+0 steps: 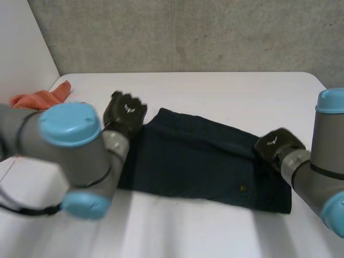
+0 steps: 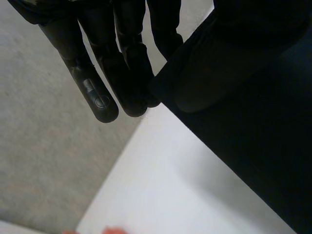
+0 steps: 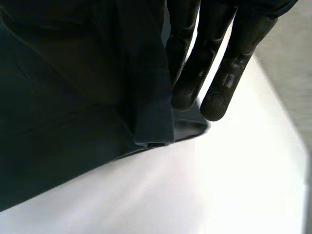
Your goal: Fold the laundry.
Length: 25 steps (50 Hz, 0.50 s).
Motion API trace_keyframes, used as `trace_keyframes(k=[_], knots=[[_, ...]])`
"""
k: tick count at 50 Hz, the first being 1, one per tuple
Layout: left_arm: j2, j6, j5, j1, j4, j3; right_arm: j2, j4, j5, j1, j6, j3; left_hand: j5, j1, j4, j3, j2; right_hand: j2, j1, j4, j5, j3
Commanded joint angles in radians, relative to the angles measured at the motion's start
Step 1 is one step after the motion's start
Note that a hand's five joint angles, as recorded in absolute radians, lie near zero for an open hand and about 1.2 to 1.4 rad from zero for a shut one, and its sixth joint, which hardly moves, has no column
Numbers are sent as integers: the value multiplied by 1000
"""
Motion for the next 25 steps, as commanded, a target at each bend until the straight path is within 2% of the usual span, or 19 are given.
trace_keyframes(k=[1,6,10,16,19,20,21,22,23,25], knots=[[-345,1,0,5,13,478,130,-220,33,-4,-9,-108,216,251,196,204,198,221,431,209,227,211],[-541,9,-3,5,-12,762,227,-307,33,-24,-10,-198,216,251,196,204,198,221,431,209,227,211],[-621,9,8,5,-23,857,308,-336,39,-26,-24,-275,216,251,196,204,198,221,431,209,227,211],[-669,7,62,1,-14,884,408,-358,58,-38,-32,-381,216,251,196,204,198,184,395,172,190,174],[-683,3,86,-2,-5,891,434,-366,75,-38,-32,-409,-161,-126,-181,-173,-179,-299,-88,-311,-293,-309],[-684,3,89,-4,-3,893,442,-370,85,-38,-30,-416,-337,-302,-357,-349,-355,-693,-483,-705,-687,-703],[-684,1,89,-6,-3,893,442,-372,90,-38,-28,-419,-720,-685,-739,-731,-737,-962,-751,-973,-956,-971],[-686,1,88,-7,-3,893,440,-373,95,-38,-25,-419,-924,-889,-943,-936,-941,-1001,-790,-1013,-995,-1011],[-684,1,88,-9,-3,894,428,-376,99,-40,-16,-413,-1006,-971,-1026,-1018,-1024,-1001,-790,-1013,-995,-1011],[-681,-2,80,-18,-9,890,414,-376,98,-40,-7,-406,-1006,-971,-1026,-1018,-1024,-1001,-790,-1013,-995,-1011]])
